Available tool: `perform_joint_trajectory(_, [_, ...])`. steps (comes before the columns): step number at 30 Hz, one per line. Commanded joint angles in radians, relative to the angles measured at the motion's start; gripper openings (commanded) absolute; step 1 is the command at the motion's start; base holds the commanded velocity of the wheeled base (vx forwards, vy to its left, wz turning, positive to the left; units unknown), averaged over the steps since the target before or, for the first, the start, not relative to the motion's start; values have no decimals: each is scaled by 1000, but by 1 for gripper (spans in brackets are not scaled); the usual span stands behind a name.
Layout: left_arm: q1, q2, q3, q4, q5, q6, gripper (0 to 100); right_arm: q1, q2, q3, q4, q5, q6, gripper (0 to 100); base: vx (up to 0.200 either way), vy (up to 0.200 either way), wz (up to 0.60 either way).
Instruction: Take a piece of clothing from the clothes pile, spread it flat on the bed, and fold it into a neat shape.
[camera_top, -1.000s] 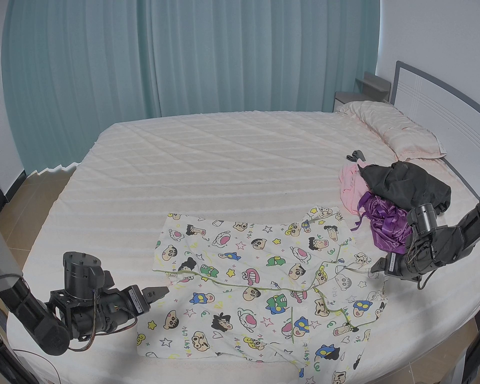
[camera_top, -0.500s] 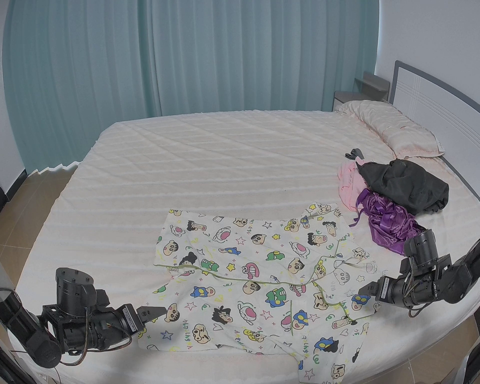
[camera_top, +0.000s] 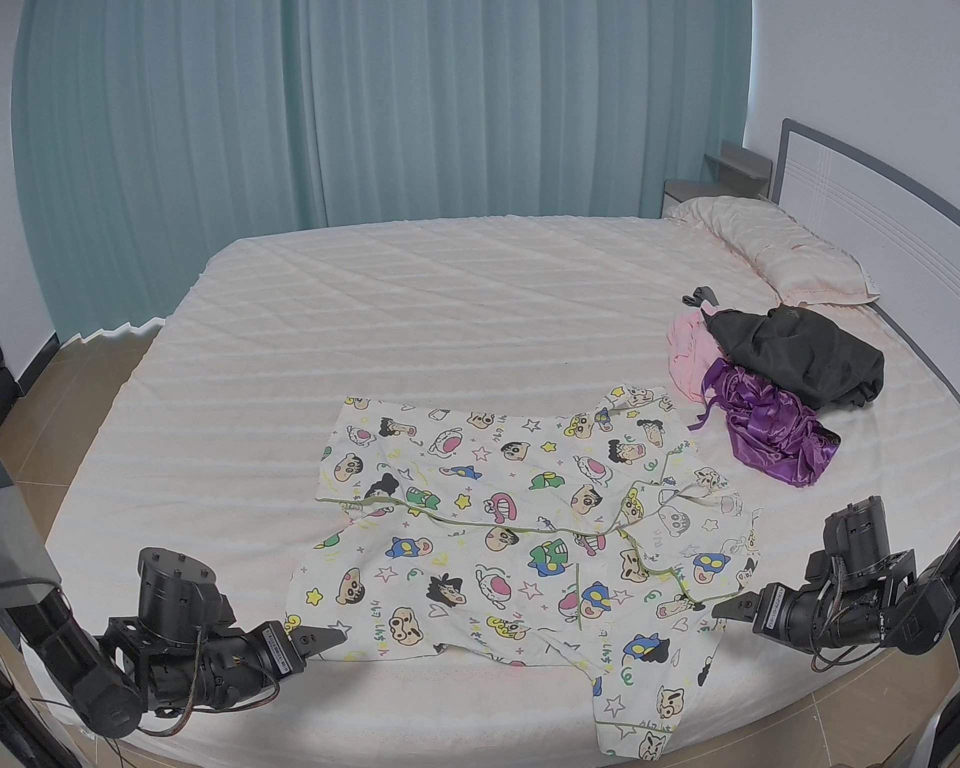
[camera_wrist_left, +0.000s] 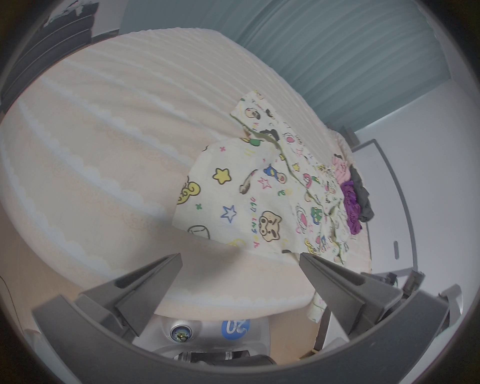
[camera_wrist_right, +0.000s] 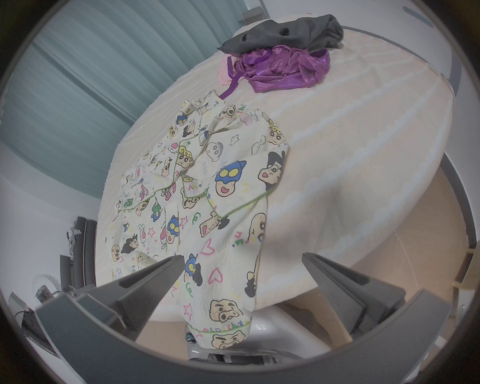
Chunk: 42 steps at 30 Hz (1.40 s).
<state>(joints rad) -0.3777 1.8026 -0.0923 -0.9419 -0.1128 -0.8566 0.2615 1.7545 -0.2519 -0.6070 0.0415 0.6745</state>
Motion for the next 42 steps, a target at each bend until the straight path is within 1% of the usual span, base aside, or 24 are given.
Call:
perform_joint_trajectory(1, [-3,141,-58,-1,65,-45,100,10,-13,46,-30,12,45,100,0,0,0])
perform_joint_trajectory(2, [-3,159,-72,-1,87,-53,100,21,-10,54,-31,14,53,100,0,0,0])
perform_joint_trajectory(3, [-3,162,-73,-1,90,-55,100,22,-9,54,-31,14,54,100,0,0,0])
perform_joint_trajectory(4, [-4,192,-87,-1,119,-58,100,41,-7,65,-31,14,70,100,0,0,0])
perform_joint_trajectory(6, [-4,212,-98,-1,127,-59,100,59,-1,68,-31,14,79,100,0,0,0])
perform_joint_trajectory(10, [-4,233,-125,-1,130,-70,100,67,7,76,-48,14,79,100,0,0,0])
perform_joint_trajectory(12, [-3,256,-148,-1,154,-94,100,67,14,89,-71,15,79,100,0,0,0])
perform_joint_trajectory(16, [-3,294,-179,-1,197,-98,100,67,51,103,-108,14,77,100,0,0,0])
perform_joint_trajectory(20, [-3,305,-187,-1,219,-99,100,81,80,123,-160,12,77,100,0,0,0])
perform_joint_trajectory(21, [0,305,-188,-1,220,-99,0,85,88,129,-177,11,77,100,0,0,0])
perform_joint_trajectory(26, [8,299,-185,-1,228,-101,0,97,131,151,-243,3,76,100,0,0,0])
perform_joint_trajectory(30, [28,291,-187,-3,252,-99,0,97,155,154,-287,1,73,100,0,0,0])
perform_joint_trajectory(33, [29,239,-178,-3,275,-96,0,97,192,146,-320,-3,68,100,0,0,0])
perform_joint_trajectory(35, [29,212,-173,-1,275,-96,0,96,211,137,-347,-3,63,100,0,0,0])
perform_joint_trajectory(38, [29,201,-173,2,277,-93,0,96,255,118,-384,-6,33,100,0,0,0])
perform_joint_trajectory(42, [36,201,-173,0,277,-93,0,91,319,91,-390,-14,-30,100,0,0,0])
